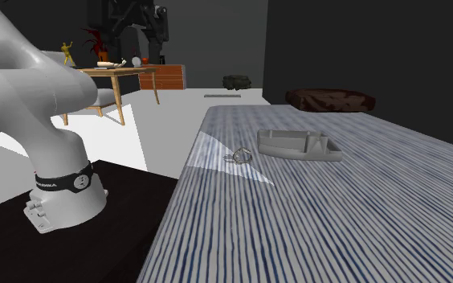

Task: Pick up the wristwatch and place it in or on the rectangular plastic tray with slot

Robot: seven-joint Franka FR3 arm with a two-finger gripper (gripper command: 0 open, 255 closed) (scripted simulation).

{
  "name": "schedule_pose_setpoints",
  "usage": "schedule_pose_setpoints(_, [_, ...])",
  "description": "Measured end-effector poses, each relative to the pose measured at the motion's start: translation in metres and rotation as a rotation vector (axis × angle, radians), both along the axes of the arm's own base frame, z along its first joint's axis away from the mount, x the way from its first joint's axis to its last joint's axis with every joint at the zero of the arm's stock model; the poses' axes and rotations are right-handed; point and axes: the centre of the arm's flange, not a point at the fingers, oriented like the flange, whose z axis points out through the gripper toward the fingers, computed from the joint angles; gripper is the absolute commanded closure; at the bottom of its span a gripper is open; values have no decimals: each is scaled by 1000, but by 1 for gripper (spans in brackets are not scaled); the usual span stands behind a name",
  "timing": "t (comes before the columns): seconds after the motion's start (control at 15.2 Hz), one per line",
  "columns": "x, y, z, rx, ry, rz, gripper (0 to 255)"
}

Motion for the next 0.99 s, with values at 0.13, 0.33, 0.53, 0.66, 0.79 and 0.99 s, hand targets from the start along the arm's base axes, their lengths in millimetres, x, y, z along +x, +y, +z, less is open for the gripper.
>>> schedule_pose_setpoints(0.13, [3, 3, -3, -1, 0, 5, 0])
schedule_pose_setpoints(0.33, [21, 27, -22, -4, -4, 31, 0])
schedule_pose_setpoints(0.53, [35, 52, -47, -8, -9, 60, 0])
schedule_pose_setpoints(0.66, [47, 73, -62, -10, -13, 80, 0])
schedule_pose_setpoints(0.79, [60, 89, -76, -13, -16, 100, 0])
schedule_pose_setpoints(0.99, [75, 116, -103, -17, -22, 131, 0])
